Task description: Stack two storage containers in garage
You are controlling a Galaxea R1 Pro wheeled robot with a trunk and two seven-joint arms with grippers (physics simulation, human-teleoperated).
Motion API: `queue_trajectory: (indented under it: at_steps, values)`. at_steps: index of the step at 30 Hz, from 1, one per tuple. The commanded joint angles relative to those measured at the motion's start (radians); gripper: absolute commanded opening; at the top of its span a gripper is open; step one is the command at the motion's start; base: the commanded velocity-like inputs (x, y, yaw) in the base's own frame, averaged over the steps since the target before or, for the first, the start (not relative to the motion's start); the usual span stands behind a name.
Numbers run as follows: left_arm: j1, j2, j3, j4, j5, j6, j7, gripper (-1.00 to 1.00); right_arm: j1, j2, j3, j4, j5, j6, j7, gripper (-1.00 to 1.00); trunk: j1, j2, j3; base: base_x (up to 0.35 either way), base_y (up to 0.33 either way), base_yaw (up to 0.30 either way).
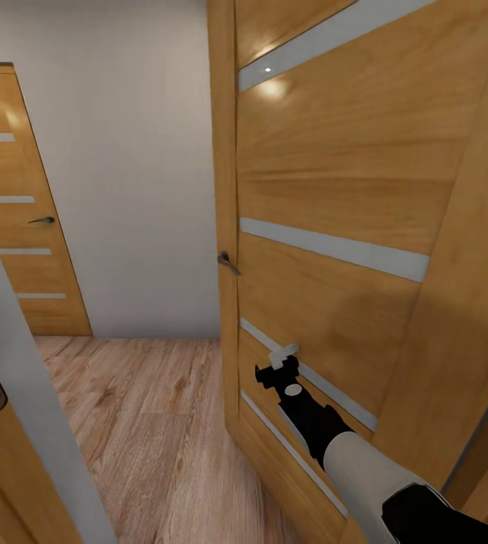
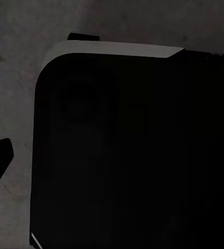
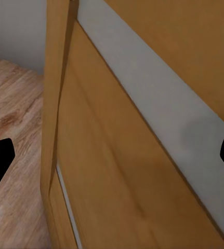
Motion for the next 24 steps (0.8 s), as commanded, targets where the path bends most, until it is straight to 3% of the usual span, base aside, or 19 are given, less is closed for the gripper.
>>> queue_trajectory:
  at_steps: [1, 9, 18, 24]
  values:
    - [0.000, 0.000, 0.001, -0.001, 0.010, -0.002, 0.000, 1.00, -0.001, 0.000, 0.003, 0.000, 0.013, 0.003, -0.010, 1.00, 0.000, 0.000, -0.001, 0.000, 0.000, 0.000]
    - [0.000, 0.000, 0.001, -0.001, 0.010, -0.002, 0.000, 1.00, 0.000, 0.000, 0.004, 0.014, 0.008, 0.018, -0.008, 1.00, 0.000, 0.000, -0.001, 0.000, 0.000, 0.000]
    - [0.000, 0.000, 0.001, -0.001, 0.010, -0.002, 0.000, 1.00, 0.004, 0.000, 0.009, 0.015, 0.009, 0.124, -0.007, 1.00, 0.000, 0.000, -0.001, 0.000, 0.000, 0.000]
    - [0.000, 0.000, 0.001, -0.001, 0.010, -0.002, 0.000, 1.00, 0.004, 0.000, 0.008, 0.015, 0.009, 0.132, -0.009, 1.00, 0.000, 0.000, -0.001, 0.000, 0.000, 0.000]
